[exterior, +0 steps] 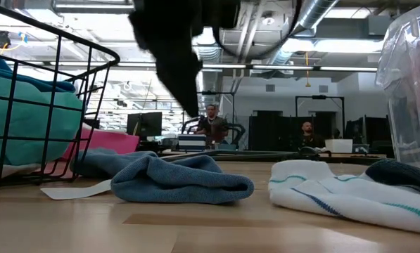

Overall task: Pick & Place Cloths
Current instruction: Put the dark gray sock into the red bin

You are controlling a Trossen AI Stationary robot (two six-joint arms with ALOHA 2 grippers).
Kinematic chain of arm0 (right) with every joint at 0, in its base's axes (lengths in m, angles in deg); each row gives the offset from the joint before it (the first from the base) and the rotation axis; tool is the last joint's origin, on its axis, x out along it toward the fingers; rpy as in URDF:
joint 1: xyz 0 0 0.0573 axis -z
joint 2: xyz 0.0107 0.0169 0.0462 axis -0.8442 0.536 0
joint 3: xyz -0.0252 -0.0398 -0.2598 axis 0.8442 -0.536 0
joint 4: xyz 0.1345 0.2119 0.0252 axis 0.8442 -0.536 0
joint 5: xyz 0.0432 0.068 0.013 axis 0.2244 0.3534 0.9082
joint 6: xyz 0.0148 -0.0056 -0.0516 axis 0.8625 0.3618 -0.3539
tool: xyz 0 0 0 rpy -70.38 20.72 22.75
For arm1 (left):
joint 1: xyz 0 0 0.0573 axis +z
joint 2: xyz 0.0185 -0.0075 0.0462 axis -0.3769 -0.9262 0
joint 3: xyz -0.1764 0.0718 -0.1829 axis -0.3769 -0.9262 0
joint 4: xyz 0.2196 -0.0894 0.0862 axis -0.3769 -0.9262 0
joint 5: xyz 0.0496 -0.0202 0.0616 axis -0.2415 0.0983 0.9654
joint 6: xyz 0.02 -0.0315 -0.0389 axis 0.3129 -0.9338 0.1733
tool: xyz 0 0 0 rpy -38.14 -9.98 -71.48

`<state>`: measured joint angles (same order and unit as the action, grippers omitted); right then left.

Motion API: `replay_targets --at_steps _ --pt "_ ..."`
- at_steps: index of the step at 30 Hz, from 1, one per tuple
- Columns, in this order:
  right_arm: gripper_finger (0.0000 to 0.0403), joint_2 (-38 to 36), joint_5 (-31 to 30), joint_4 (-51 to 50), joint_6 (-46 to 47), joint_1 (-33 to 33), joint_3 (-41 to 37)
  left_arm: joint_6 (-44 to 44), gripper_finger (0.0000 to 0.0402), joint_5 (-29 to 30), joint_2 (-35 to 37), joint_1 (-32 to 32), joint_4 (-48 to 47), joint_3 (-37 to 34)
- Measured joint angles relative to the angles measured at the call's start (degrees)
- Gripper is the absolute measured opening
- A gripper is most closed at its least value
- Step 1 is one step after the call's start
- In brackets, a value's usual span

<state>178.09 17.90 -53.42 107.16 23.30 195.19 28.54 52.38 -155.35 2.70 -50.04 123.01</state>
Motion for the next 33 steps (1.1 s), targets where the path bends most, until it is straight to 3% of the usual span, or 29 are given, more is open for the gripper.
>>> replay_targets --at_steps 19,23,28,33 --pt "0.0312 0.0 0.54 -0.1 10.66 -8.21 0.0 5.75 0.0274 1.03 -10.77 -0.13 0.22 0.26" --pt "0.0312 0.0 0.46 -0.1 10.97 -8.96 0.0 5.76 0.0199 1.64 -10.85 0.0 0.43 0.24" --pt "0.0312 0.0 0.42 -0.08 10.99 -9.13 0.0 5.73 0.0033 2.51 -10.96 1.12 0.43 0.13" --pt "0.0312 0.0 0.42 -0.08 10.99 -9.08 0.0 6.16 0.0005 2.04 -6.48 3.1 -0.76 -0.5"
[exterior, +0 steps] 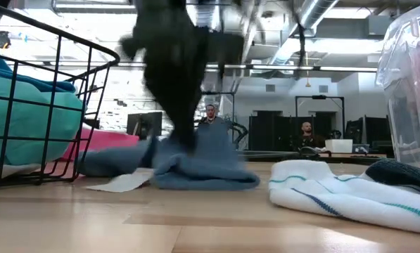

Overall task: Pick & Place Cloths
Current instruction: Put the dark gray sock into the red bin

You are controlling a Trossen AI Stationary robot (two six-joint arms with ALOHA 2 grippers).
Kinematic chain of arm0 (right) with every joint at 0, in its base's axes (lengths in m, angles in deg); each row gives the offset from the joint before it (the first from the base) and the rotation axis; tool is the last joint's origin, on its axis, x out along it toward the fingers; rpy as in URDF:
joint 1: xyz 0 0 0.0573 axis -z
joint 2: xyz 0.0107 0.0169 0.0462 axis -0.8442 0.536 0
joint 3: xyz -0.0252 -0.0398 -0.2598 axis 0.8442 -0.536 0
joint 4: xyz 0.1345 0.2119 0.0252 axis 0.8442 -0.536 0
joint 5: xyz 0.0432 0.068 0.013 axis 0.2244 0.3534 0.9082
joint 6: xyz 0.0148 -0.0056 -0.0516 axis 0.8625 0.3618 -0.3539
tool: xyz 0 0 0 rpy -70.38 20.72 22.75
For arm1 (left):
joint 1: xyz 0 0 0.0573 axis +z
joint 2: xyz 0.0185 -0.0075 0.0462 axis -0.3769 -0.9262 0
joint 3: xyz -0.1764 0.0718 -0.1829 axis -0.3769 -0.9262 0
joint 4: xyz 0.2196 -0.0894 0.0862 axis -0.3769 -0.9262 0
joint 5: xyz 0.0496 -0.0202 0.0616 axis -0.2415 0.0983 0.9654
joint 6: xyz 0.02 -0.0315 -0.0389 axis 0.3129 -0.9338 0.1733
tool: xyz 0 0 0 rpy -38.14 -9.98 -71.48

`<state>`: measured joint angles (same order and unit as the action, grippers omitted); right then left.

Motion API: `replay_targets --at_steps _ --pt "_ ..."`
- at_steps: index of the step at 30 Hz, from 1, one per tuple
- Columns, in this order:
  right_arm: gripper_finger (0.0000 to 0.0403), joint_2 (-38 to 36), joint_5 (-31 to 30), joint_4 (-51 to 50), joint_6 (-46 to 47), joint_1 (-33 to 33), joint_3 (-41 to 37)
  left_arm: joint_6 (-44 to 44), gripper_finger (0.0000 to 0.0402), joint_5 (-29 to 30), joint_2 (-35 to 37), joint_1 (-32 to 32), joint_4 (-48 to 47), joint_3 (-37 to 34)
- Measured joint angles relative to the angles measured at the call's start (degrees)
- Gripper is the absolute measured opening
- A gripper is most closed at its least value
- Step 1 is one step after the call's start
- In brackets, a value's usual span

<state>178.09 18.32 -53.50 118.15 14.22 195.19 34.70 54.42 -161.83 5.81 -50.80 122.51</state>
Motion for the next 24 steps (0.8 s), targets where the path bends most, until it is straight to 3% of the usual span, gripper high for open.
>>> replay_targets --at_steps 5,13,19,24 --pt "0.0312 0.0 0.0 -0.04 -0.02 0.0 0.0 2.66 0.0001 5.12 13.57 3.32 -2.38 0.43" --pt "0.0312 -0.02 -1.64 -0.04 -0.68 0.0 0.0 5.94 0.0 23.72 36.93 16.55 -15.59 0.4" --pt "0.0312 -0.02 -2.78 -0.06 -0.68 0.61 0.0 6.89 0.0 26.07 50.18 34.43 -23.0 -0.29" --pt "0.0312 -0.02 -2.85 -0.04 -1.5 2.02 0.0 8.97 0.0 25.21 59.25 47.59 -22.28 -7.73"
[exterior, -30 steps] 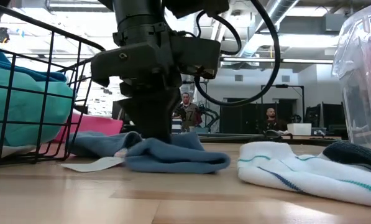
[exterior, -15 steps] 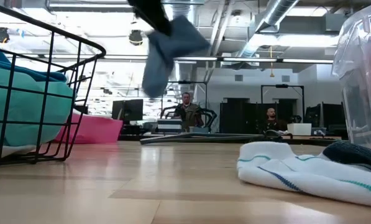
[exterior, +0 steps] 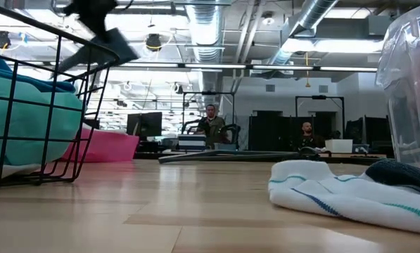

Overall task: Pick & Place Cloths
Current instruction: Put the dark gray sock into the red bin

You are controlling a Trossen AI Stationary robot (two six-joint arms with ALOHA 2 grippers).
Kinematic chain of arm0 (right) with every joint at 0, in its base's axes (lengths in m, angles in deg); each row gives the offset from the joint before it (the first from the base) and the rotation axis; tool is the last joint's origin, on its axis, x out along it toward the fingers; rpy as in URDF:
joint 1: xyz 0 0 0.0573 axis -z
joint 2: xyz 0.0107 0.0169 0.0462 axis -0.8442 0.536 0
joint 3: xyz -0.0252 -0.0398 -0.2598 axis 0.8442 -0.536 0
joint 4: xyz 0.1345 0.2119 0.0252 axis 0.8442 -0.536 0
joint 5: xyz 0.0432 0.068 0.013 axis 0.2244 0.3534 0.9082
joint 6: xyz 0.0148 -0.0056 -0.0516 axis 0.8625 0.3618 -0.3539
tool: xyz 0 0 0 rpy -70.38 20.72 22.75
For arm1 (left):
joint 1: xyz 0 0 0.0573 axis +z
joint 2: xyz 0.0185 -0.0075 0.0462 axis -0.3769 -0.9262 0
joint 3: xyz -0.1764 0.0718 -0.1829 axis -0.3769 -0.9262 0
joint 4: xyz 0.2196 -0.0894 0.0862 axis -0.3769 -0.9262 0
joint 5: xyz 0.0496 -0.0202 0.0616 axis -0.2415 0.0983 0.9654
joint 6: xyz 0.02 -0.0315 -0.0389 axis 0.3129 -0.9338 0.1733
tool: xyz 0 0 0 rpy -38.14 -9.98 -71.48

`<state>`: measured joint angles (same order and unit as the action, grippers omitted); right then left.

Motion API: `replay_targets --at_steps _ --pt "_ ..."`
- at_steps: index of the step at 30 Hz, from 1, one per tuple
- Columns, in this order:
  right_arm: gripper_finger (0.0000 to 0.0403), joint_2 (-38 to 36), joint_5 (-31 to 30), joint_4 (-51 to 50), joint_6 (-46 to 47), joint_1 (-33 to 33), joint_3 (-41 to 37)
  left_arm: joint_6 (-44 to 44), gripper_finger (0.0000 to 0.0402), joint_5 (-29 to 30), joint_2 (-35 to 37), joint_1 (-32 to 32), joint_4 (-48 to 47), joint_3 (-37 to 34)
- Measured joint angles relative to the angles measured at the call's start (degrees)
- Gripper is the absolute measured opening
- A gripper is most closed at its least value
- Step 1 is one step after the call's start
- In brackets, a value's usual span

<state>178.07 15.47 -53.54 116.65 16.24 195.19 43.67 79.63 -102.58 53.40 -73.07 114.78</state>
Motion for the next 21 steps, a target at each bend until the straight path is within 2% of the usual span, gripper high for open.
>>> replay_targets --at_steps 4,9,13,17,21 --pt "0.0312 0.0 -0.42 0.0 -2.45 1.47 0.0 1.44 0.0 -5.47 5.33 7.36 4.51 -10.02" --pt "0.0312 0.0 -0.44 0.02 -3.68 3.66 0.0 1.04 0.0 -11.34 7.33 11.45 14.54 -22.52" --pt "0.0312 0.0 -0.54 0.04 -3.66 4.58 0.0 0.53 0.0001 -8.34 5.54 12.59 17.43 -28.94" --pt "0.0312 0.0 -0.52 0.58 -3.58 4.29 0.0 0.81 0.0008 -2.92 3.9 14.04 16.4 -31.95" --pt "0.0312 0.0 -0.38 0.87 -3.19 4.1 0.0 5.48 0.0044 -4.56 3.46 15.15 14.75 -33.15"
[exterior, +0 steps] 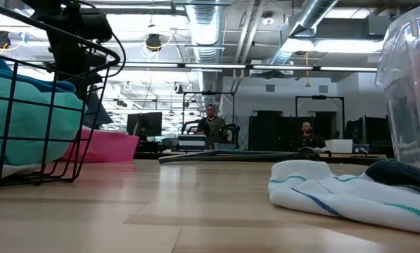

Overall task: Pick & Place Cloths
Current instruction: Put the dark gray sock into the red bin, then put the white striped sock into the red bin

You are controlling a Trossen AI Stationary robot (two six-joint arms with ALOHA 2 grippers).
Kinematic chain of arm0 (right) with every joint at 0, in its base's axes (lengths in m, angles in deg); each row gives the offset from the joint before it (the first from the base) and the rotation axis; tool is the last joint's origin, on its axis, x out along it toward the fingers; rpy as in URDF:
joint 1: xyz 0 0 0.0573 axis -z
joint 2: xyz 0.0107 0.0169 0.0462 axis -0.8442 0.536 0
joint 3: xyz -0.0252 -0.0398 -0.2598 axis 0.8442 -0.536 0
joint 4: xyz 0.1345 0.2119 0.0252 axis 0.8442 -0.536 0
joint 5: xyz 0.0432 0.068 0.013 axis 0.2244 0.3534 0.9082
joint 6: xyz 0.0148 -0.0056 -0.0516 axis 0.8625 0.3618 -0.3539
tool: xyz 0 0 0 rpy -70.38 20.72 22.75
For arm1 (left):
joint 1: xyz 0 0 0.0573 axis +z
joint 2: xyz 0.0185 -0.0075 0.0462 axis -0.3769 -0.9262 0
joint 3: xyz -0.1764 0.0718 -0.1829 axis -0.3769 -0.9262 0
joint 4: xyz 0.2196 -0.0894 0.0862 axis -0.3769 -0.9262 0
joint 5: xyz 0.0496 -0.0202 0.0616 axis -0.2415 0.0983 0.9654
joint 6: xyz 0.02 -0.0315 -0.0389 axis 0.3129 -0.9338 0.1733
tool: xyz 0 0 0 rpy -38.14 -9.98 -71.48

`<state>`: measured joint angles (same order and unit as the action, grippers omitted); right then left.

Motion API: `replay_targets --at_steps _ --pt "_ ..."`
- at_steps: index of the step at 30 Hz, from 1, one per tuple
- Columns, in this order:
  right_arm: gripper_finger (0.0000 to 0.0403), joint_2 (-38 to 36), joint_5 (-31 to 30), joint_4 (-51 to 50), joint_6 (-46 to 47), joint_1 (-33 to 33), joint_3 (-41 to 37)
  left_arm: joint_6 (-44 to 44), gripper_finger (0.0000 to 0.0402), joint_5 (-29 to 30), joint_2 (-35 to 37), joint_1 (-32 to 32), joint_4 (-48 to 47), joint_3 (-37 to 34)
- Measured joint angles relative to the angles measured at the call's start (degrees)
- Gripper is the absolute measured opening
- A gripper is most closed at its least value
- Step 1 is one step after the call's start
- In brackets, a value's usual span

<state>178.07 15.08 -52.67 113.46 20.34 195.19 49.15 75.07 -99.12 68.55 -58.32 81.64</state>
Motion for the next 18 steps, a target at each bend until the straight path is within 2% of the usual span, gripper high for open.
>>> replay_targets --at_steps 5,9,13,15,18 --pt "0.0312 0.0 0.02 0.0 0.06 -0.22 0.0 0.21 0.0124 -0.11 0.02 0.23 -0.22 -0.13" --pt "0.0312 0.0 0.02 -0.02 -0.14 -0.22 0.0 0.23 0.0207 -0.13 0.02 0.2 -2.11 -0.07" --pt "0.0312 0.71 -1.32 -0.05 -0.34 0.35 0.13 -4.1 0.0286 -0.96 0.05 0.14 -10.53 3.44" --pt "0.0312 2.4 -1.21 -0.78 -0.86 1.18 0.13 -5.89 0.0315 -5.24 0.62 -0.35 -13.42 6.03" --pt "0.0312 6.26 -0.49 -1.47 -3.79 3.39 0.04 -8.94 0.0345 -14.91 3.08 -1.75 -14.15 10.55"
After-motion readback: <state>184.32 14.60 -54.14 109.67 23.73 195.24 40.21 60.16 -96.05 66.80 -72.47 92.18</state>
